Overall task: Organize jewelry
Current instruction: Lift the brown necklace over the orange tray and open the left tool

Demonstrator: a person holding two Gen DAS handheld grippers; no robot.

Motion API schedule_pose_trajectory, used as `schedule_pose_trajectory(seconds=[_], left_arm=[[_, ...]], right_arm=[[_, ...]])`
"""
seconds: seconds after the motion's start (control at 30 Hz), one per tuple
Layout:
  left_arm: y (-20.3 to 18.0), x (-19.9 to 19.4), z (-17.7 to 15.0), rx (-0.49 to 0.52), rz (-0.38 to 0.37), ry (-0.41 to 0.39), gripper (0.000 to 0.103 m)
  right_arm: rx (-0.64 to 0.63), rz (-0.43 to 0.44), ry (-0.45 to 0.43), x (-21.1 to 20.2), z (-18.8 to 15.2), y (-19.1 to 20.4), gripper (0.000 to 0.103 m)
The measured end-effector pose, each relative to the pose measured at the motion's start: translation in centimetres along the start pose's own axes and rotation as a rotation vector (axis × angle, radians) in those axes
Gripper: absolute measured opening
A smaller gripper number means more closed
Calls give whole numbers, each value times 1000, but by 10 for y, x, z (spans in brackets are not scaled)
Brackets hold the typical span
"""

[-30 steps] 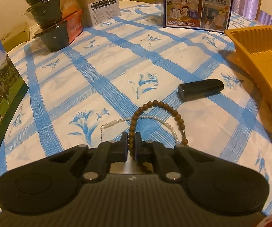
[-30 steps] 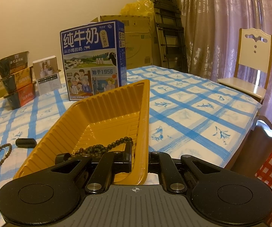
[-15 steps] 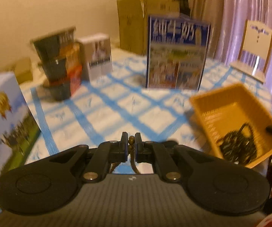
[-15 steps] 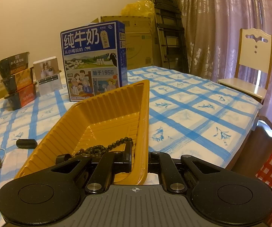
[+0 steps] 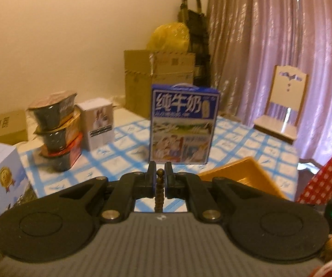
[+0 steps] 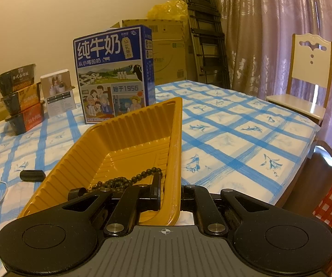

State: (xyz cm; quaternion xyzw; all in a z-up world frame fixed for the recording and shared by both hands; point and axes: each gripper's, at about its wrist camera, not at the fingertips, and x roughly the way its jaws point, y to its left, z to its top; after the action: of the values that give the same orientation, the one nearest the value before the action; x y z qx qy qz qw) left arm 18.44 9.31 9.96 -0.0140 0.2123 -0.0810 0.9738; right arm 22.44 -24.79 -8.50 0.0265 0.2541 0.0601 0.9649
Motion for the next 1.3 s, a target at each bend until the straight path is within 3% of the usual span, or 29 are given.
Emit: schedule_pose_trajectory(seconds=[0.4, 0.73, 0.87, 1.13, 1.3], left_arm=[[-58, 18, 21, 18, -171, -29, 5], [-111, 65, 25, -9, -283, -33, 5], [-124, 91, 18, -17, -288, 3, 5], [-138, 145, -23, -47, -300, 168, 5], [-145, 166, -35, -72, -322, 222, 5]], right_arm=[[-15, 9, -14, -2, 7, 7, 9], [-40, 15, -25, -3, 10, 12, 9], [-34, 18, -24, -2, 10, 10, 9], [-23, 20, -22, -1, 9, 8, 9], [-15, 19, -20, -1, 8, 7, 9]])
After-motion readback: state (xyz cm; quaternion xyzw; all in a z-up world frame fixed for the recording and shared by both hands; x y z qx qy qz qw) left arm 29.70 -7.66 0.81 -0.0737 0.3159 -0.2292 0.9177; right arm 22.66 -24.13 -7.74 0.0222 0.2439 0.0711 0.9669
